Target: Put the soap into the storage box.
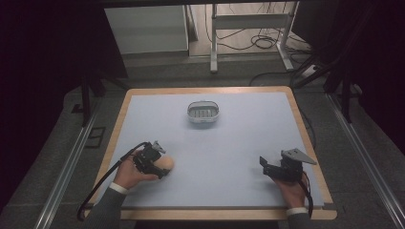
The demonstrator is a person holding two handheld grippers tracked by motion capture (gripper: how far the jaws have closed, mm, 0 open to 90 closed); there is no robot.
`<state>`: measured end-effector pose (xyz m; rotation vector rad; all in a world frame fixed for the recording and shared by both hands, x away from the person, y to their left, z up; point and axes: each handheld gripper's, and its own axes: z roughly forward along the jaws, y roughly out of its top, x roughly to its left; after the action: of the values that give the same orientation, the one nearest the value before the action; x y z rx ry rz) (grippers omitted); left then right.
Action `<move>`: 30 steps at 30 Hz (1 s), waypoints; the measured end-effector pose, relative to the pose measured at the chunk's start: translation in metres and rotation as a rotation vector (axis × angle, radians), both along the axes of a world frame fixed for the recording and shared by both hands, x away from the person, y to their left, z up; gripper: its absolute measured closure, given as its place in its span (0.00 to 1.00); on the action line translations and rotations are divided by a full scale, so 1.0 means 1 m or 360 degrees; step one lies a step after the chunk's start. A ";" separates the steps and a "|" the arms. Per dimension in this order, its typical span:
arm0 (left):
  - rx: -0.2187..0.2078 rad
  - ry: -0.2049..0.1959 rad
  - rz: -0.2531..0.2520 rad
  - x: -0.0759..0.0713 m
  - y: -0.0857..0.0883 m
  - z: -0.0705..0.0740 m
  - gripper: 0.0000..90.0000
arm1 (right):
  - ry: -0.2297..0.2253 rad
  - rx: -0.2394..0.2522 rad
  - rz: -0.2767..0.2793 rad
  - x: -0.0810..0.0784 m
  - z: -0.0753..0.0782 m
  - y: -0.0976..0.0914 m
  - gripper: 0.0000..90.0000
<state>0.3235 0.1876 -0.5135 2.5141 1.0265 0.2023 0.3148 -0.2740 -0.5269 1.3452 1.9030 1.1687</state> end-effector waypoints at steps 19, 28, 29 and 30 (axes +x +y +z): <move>-0.0041 -0.0033 0.0005 0.004 0.001 0.018 0.36 | 0.0002 0.0000 -0.0002 0.000 0.000 0.000 0.10; -0.0047 -0.0048 0.0003 0.009 -0.002 0.023 0.36 | 0.0018 0.0003 -0.0010 0.001 0.000 0.000 0.10; -0.0045 -0.0046 -0.0001 0.010 -0.002 0.024 0.36 | 0.0018 0.0001 -0.0010 0.001 0.000 0.000 0.10; -0.0049 -0.0045 0.0000 0.010 -0.002 0.024 0.36 | 0.0016 0.0000 -0.0012 0.001 0.000 0.000 0.10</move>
<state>0.3337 0.1853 -0.4893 2.4765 1.0112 0.2200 0.3158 -0.2739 -0.5271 1.3596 1.9036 1.1604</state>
